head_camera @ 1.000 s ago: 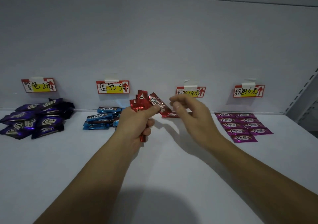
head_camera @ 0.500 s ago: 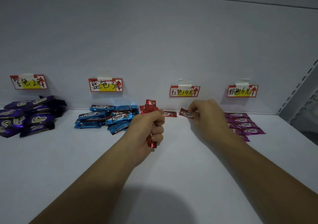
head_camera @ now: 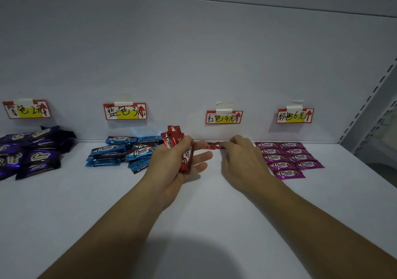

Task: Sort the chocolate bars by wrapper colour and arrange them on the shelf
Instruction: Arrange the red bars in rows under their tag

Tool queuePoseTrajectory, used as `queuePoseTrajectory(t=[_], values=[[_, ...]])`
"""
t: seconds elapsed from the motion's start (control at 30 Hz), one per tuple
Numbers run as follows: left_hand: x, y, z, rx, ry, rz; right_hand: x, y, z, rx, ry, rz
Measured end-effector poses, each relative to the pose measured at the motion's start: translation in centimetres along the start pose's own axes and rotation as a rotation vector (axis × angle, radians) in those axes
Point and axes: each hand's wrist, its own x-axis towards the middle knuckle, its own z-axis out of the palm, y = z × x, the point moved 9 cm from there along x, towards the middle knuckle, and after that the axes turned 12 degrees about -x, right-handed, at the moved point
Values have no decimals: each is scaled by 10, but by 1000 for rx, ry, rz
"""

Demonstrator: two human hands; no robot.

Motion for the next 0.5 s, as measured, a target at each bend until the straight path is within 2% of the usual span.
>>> queuePoseTrajectory(t=[0.33,0.43,0.5], values=[[4,5,-9,-146,90,44,0,0,0,-35,-40,-18],[5,11,-18,-191,153,80,-4,-13,-15,42,95,-118],[7,15,-22,-230,173,91,-9,-30,-13,96,73,-224]])
